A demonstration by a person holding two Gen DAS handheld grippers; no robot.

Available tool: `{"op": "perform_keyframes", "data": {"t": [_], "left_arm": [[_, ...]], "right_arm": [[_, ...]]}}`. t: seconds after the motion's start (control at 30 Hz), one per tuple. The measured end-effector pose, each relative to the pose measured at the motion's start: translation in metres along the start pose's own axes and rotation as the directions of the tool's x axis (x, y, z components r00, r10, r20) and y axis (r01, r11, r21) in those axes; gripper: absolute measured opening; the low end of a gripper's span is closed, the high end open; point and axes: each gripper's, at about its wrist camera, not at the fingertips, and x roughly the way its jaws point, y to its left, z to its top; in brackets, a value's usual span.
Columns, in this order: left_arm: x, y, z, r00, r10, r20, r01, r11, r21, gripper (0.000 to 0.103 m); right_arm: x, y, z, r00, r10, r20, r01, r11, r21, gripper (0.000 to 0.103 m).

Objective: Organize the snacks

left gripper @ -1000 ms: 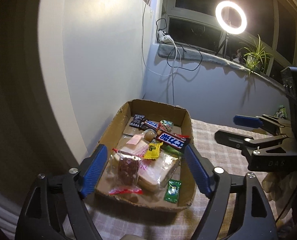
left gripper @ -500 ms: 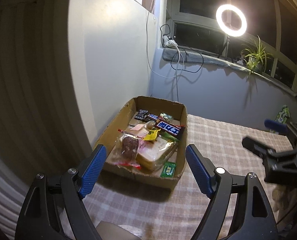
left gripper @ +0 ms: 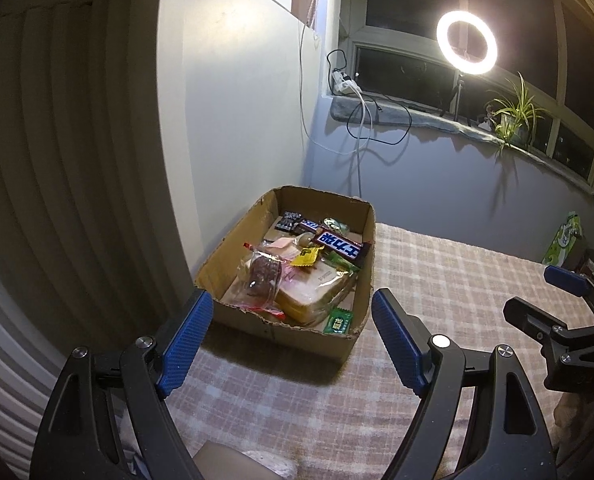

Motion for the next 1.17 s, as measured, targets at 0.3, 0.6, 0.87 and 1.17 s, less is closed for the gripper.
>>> {"op": "perform_keyframes", "data": {"t": [0.3,0.6,0.87,1.17], "left_arm": [[-0.001,-0.004,-0.002,1.0,-0.002,0.0,0.002,1.0,0.003,0.082],[0.0,-0.005,-0.003,1.0,-0.003,0.0,0.003,1.0,0.007,0.082],[0.003,-0.007,-0.004,1.0,-0.004,-0.013,0.004,1.0,0.007,0.082],[0.005,-0.009,-0.006,1.0,-0.003,-0.01,0.003,1.0,0.016,0.082]], "right_arm": [[0.001,-0.003,-0.003,1.0,0.0,-0.016,0.0,1.0,0.01,0.103],[0.002,-0.004,-0.004,1.0,0.004,-0.025,-0.004,1.0,0.016,0.103],[0.006,-0.007,-0.009,0.999,0.002,-0.046,0.0,1.0,0.028,0.103],[0.011,-0.012,-0.013,0.998,0.001,-0.067,0.002,0.999,0.048,0.103]]}}
